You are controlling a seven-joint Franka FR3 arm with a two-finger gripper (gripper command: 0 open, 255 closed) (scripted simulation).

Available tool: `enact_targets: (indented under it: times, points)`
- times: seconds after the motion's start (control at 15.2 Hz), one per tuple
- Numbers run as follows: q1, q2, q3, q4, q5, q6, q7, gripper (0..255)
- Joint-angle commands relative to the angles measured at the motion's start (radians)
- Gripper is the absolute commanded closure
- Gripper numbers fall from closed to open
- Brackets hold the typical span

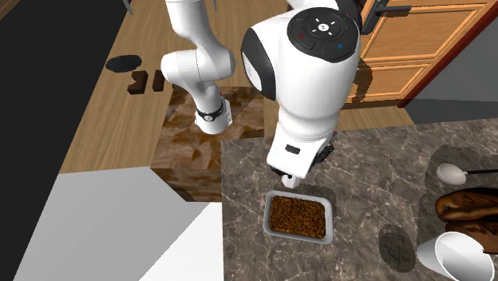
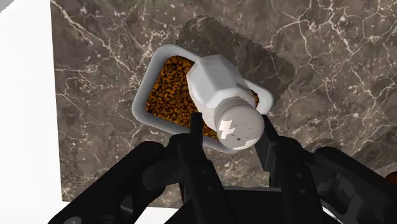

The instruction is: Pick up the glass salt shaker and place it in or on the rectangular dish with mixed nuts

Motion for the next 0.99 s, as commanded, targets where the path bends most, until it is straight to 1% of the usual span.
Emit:
enact_targets:
  times: [0.0, 0.33, 0.92]
  points:
    - [-0.013, 0.079, 0.010, 0.081, -0.031, -0.003, 0.015, 255]
    - [-0.022, 0.289, 0.035, 0.317, -0.124, -0.039, 0.075, 255]
    - [-0.018, 0.311, 0.037, 0.220, -0.129, 0.079, 0.070, 255]
